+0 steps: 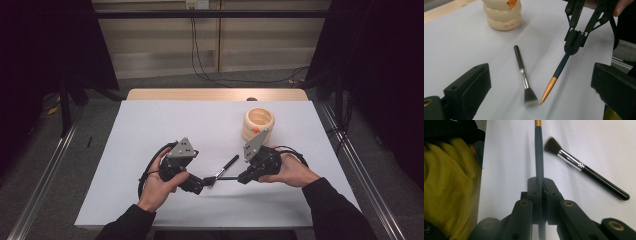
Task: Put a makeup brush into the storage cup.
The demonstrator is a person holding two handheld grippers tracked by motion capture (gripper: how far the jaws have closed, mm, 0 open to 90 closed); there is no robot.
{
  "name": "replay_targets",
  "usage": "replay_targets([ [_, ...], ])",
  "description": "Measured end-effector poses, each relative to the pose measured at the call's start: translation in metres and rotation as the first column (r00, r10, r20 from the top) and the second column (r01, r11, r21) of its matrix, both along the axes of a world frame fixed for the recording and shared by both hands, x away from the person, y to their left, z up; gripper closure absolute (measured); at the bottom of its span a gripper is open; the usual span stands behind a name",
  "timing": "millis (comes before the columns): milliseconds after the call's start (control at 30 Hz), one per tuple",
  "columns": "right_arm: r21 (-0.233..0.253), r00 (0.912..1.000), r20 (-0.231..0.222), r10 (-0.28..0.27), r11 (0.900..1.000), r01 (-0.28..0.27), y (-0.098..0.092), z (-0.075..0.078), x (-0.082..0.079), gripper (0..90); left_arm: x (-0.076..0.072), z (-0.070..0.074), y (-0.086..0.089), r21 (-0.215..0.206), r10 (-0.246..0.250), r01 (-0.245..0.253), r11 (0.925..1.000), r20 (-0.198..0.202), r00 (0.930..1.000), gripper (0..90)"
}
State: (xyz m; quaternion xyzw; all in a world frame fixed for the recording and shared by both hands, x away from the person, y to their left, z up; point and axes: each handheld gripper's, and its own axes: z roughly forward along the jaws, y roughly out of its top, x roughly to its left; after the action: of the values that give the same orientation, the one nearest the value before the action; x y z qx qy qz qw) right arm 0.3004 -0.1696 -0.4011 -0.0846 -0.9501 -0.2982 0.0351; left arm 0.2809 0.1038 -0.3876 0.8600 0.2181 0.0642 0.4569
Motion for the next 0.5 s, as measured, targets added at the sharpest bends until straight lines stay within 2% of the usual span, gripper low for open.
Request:
replay_targets([
  [100,0.016,0.9999,0.006,-0.012,1.000,0.012,-0.002,0.001,0.000,85.3,-0.001,-0.002,0.005,-0.016,0.011,-0.011,0.9998,0.035,0.9993,2.7],
  [233,0.018,0.9997,0.009,-0.024,1.000,0.024,-0.004,-0.001,0.000,85.3,-0.002,-0.004,0.010,-0.052,0.018,-0.016,0.9985,0.033,0.9993,2.7],
  [267,0.019,0.9993,0.015,-0.034,0.999,0.034,-0.004,-0.001,0.000,85.3,-0.002,-0.004,0.011,-0.042,0.015,-0.014,0.9990,0.033,0.9993,2.6],
  [500,0.037,0.9989,0.012,-0.046,0.998,0.045,-0.009,-0.002,-0.001,85.3,-0.003,-0.005,0.014,-0.053,0.037,-0.036,0.9980,0.034,0.9987,2.3],
])
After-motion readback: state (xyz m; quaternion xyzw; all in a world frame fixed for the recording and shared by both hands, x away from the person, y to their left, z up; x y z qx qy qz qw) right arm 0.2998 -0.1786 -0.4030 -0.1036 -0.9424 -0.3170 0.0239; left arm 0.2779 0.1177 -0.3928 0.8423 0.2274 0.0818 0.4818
